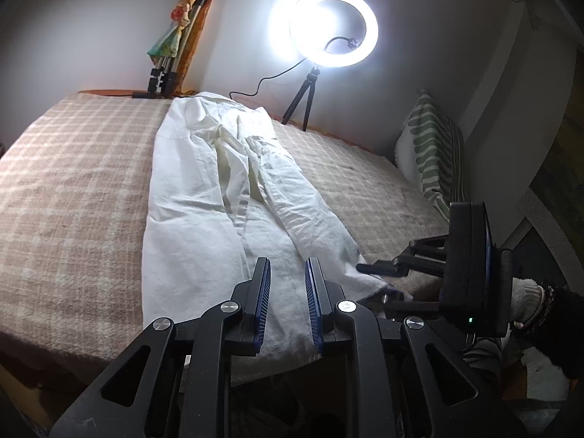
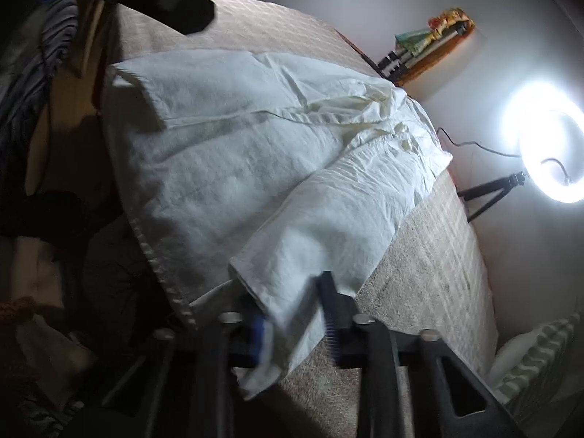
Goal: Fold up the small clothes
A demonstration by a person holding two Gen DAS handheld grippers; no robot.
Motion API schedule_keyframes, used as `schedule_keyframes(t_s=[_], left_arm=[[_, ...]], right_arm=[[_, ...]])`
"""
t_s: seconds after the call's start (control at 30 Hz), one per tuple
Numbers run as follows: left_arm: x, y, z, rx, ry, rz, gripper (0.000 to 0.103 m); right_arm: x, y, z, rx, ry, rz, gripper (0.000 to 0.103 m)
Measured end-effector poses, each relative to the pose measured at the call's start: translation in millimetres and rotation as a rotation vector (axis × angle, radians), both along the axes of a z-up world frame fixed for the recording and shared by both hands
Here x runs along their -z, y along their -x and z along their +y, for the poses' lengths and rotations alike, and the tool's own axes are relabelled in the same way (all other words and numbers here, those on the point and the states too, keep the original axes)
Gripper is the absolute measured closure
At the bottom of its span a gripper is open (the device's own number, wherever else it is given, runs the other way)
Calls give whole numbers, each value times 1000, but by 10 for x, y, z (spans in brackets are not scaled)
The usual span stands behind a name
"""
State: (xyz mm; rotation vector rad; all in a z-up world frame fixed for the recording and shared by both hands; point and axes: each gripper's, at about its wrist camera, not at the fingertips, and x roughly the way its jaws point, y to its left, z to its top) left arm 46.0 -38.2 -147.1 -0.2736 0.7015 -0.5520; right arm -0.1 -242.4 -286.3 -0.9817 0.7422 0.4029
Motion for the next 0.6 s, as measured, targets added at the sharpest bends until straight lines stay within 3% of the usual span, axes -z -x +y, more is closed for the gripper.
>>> schedule_keyframes(t_s=[0.13, 0.23, 0.27, 0.33, 0.4, 0.5, 0.6], left_arm=[[-50, -7, 72, -17, 1, -16, 85], [-57, -32, 128, -31, -2, -15, 85], [-57, -39, 147, -34, -4, -14, 85], [-57, -51, 185, -42, -10, -11, 85], [-50, -71, 211, -42, -5, -2, 85], [-3, -127, 170, -16, 12, 39, 84], [94, -127, -32, 45, 34, 89, 65]], right_arm=[[-377, -148, -203, 105, -316, 98, 98], [-570, -320, -474, 187, -622, 264, 96], [-515, -372, -501, 206, -649, 317, 91], [-348, -372, -436, 216, -548, 322, 89], [-232, -308, -385, 180, -488, 365, 75], [-299, -180, -397, 104, -515, 431, 72], [-483, -117, -546, 94, -606, 415, 71]])
